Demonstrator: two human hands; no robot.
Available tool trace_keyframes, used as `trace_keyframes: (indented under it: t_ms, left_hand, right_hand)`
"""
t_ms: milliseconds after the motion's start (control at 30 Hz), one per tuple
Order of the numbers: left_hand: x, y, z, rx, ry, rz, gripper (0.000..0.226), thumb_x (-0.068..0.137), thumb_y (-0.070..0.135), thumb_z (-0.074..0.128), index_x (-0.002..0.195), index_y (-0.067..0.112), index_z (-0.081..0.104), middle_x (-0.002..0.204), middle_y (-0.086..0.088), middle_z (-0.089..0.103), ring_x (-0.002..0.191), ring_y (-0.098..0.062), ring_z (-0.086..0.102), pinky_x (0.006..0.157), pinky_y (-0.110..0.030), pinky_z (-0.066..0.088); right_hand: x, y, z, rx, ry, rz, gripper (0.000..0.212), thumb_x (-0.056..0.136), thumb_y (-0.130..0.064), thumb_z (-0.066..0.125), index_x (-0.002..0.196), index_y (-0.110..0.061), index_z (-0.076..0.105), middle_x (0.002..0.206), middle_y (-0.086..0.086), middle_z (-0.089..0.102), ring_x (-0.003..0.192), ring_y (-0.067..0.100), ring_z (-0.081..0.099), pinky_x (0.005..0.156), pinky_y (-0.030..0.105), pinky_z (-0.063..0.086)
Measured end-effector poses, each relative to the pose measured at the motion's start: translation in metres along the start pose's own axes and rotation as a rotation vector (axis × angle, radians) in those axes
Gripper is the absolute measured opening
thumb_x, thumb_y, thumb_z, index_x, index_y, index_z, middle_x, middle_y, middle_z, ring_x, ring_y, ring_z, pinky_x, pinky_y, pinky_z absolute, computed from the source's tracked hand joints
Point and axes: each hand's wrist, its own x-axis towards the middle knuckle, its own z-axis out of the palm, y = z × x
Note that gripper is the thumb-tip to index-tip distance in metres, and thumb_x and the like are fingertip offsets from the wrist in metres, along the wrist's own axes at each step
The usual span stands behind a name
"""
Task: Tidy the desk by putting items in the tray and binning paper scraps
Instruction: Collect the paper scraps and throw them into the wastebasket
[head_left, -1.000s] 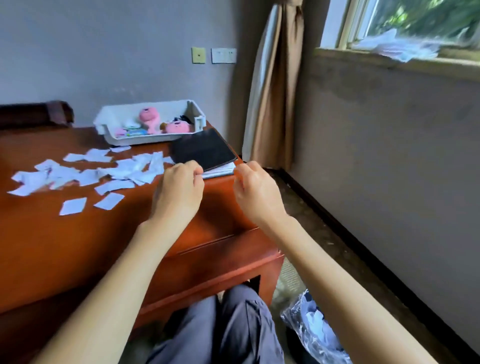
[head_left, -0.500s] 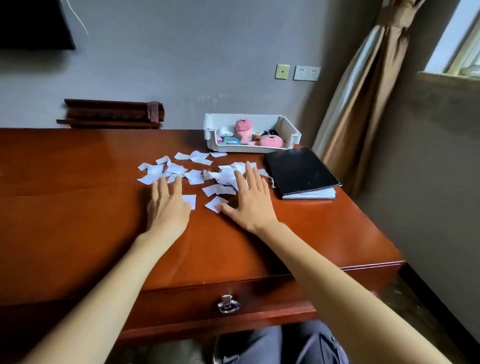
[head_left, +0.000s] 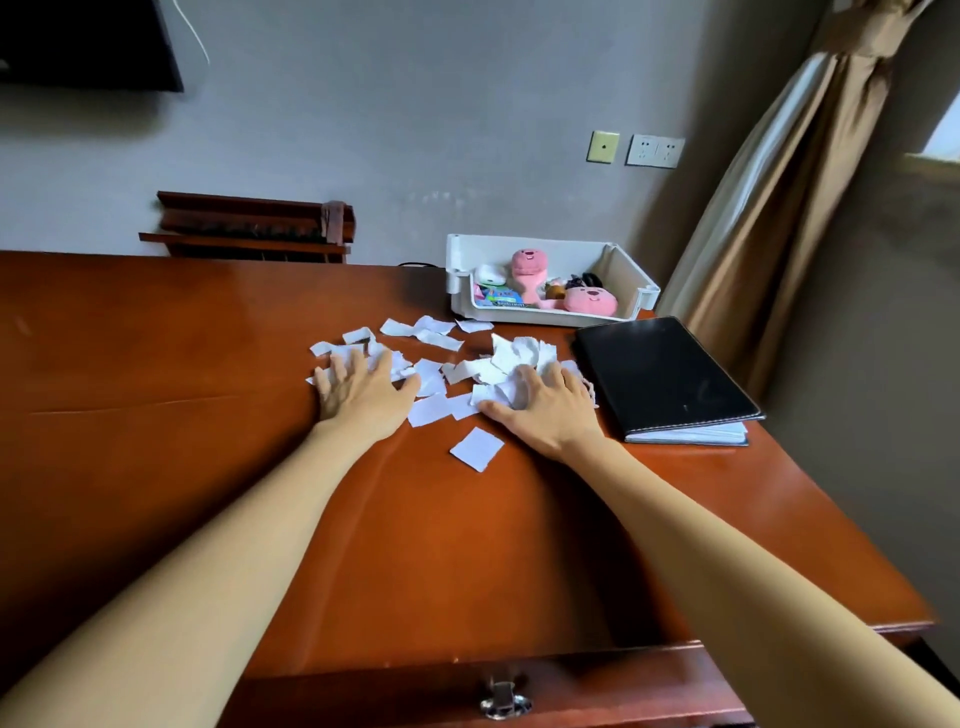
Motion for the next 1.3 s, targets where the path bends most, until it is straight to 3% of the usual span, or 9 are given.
trace_keyframes:
  t_ms: [267, 400, 500, 600, 833, 1033, 1100, 1167, 1300]
  left_hand:
    - [-0.041, 0.01, -0.012, -0.213, 0.136, 0.071, 0.044, 0.099, 0.033, 0.032, 0.134, 0.012, 0.047, 0.139, -0.01, 0.049, 0.13, -0.028, 0.039, 0.106, -0.038, 0.034]
    - [-0.061, 0.01, -0.012, -0.135, 0.249, 0.096, 0.048, 0.095, 0.037, 0.039, 0.135, 0.01, 0.042, 0.135, -0.012, 0.049, 0.126, -0.028, 0.041, 0.103, -0.039, 0.034]
    - [-0.064, 0.007, -0.01, -0.098, 0.236, 0.117, 0.055, 0.093, 0.043, 0.039, 0.141, 0.016, 0.032, 0.143, -0.011, 0.034, 0.133, -0.028, 0.027, 0.107, -0.039, 0.029]
    - [-0.06, 0.002, -0.001, -0.044, -0.004, 0.105, 0.064, 0.094, 0.053, 0.028, 0.149, 0.027, 0.01, 0.159, -0.007, 0.002, 0.146, -0.03, -0.005, 0.118, -0.045, 0.004]
    - [-0.057, 0.006, 0.002, 0.008, 0.035, 0.125, 0.056, 0.095, 0.052, 0.028, 0.146, 0.027, 0.025, 0.148, -0.001, 0.03, 0.134, -0.025, 0.027, 0.11, -0.038, 0.023]
    - [-0.05, 0.012, 0.011, 0.069, 0.144, 0.168, 0.04, 0.095, 0.044, 0.04, 0.124, 0.018, 0.046, 0.122, -0.008, 0.046, 0.113, -0.029, 0.044, 0.096, -0.039, 0.04]
    - [0.03, -0.007, 0.103, 0.088, 0.002, 0.133, 0.034, 0.087, 0.062, 0.042, 0.101, 0.032, 0.048, 0.107, -0.006, 0.051, 0.09, -0.034, 0.046, 0.087, -0.051, 0.047]
    - [0.066, -0.01, 0.145, -0.196, -0.103, 0.1, 0.037, 0.077, 0.074, 0.042, 0.089, 0.039, 0.044, 0.101, -0.003, 0.056, 0.075, -0.033, 0.042, 0.08, -0.059, 0.048]
    - [-0.062, 0.036, -0.001, -0.322, 0.087, -0.029, 0.013, 0.095, 0.023, 0.046, 0.102, 0.013, 0.052, 0.099, -0.007, 0.056, 0.09, -0.033, 0.059, 0.075, -0.04, 0.051]
  right_hand:
    - [-0.02, -0.003, -0.007, 0.154, 0.19, -0.149, 0.054, 0.083, -0.043, 0.036, 0.124, -0.01, 0.047, 0.113, 0.015, 0.06, 0.106, 0.032, 0.053, 0.085, 0.035, 0.041]
    - [-0.028, 0.0, -0.008, 0.164, 0.298, -0.162, 0.06, 0.079, -0.042, 0.035, 0.128, -0.01, 0.046, 0.126, 0.013, 0.048, 0.114, 0.03, 0.045, 0.094, 0.037, 0.039]
    - [-0.028, 0.001, -0.006, 0.127, 0.196, -0.122, 0.064, 0.088, -0.048, 0.045, 0.143, -0.02, 0.028, 0.154, 0.013, 0.018, 0.142, 0.03, 0.018, 0.113, 0.039, 0.023]
    - [-0.03, 0.002, -0.005, 0.19, -0.019, -0.121, 0.077, 0.087, -0.06, 0.044, 0.148, -0.028, 0.01, 0.159, 0.011, -0.002, 0.147, 0.025, 0.001, 0.119, 0.04, 0.007]
    - [-0.045, 0.01, -0.007, 0.122, -0.181, -0.253, 0.102, 0.069, -0.075, 0.053, 0.148, -0.028, 0.008, 0.159, 0.002, 0.01, 0.147, 0.018, 0.005, 0.121, 0.038, 0.005]
    - [-0.045, 0.009, -0.006, 0.032, 0.064, -0.204, 0.068, 0.089, -0.048, 0.051, 0.142, -0.01, 0.03, 0.14, 0.011, 0.044, 0.125, 0.03, 0.04, 0.106, 0.034, 0.03]
    - [-0.044, 0.011, -0.005, -0.009, 0.134, -0.195, 0.053, 0.092, -0.039, 0.05, 0.135, -0.008, 0.041, 0.128, 0.012, 0.05, 0.114, 0.03, 0.045, 0.098, 0.034, 0.035]
    - [-0.045, 0.011, -0.006, -0.001, 0.166, -0.195, 0.04, 0.093, -0.028, 0.051, 0.126, -0.005, 0.049, 0.12, 0.013, 0.051, 0.11, 0.03, 0.047, 0.092, 0.033, 0.037]
    - [-0.049, 0.01, -0.011, -0.01, 0.199, -0.15, 0.025, 0.091, -0.014, 0.051, 0.112, 0.0, 0.052, 0.114, 0.015, 0.051, 0.101, 0.034, 0.054, 0.076, 0.036, 0.041]
